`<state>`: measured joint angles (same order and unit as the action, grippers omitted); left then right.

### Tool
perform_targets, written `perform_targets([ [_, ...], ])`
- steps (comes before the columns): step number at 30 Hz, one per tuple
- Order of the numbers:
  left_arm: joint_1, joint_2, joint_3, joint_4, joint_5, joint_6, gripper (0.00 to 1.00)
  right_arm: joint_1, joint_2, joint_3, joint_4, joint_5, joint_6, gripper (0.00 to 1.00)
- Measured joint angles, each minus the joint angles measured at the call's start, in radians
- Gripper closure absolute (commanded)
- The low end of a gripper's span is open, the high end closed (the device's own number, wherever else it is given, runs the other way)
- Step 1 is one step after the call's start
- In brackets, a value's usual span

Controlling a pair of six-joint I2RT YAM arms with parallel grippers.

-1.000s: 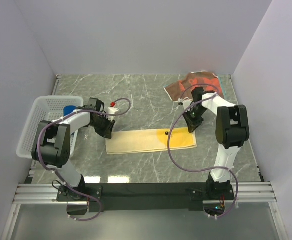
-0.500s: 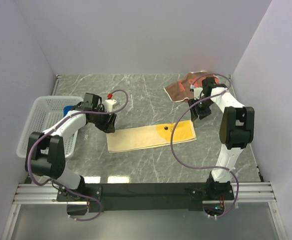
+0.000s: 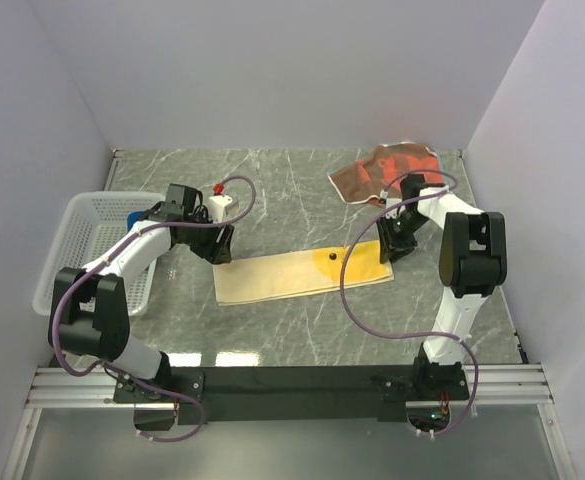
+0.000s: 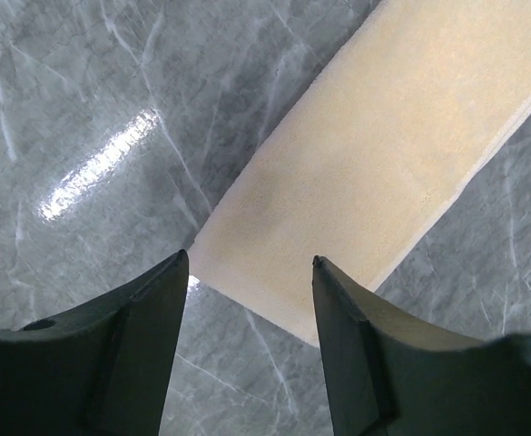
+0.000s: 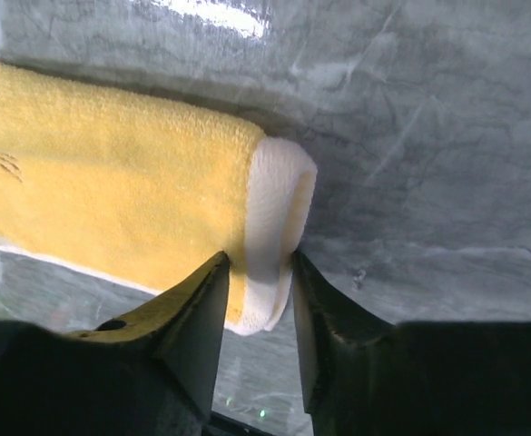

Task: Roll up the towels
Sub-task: Fold the towel

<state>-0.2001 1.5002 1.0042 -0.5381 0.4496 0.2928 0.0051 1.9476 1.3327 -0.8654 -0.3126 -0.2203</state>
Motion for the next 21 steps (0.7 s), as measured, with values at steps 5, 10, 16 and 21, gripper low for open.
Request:
perform_targets([
  [5,0.000,0.000,0.001,0.004,-0.015,-0.010,0.12,0.003,0.006,-0.016,0.010,-0.031,0.013,0.69],
  [10,0.000,0.000,0.002,0.021,-0.054,-0.037,0.01,-0.001,0.006,-0.034,0.009,-0.052,0.023,1.00],
  [16,0.001,-0.001,0.013,0.027,-0.074,-0.053,0.01,-0.085,0.006,-0.001,-0.045,-0.040,-0.010,1.00],
  [21,0.023,-0.024,0.013,0.027,-0.061,-0.072,0.01,-0.175,0.000,0.143,-0.114,-0.017,-0.055,1.00],
])
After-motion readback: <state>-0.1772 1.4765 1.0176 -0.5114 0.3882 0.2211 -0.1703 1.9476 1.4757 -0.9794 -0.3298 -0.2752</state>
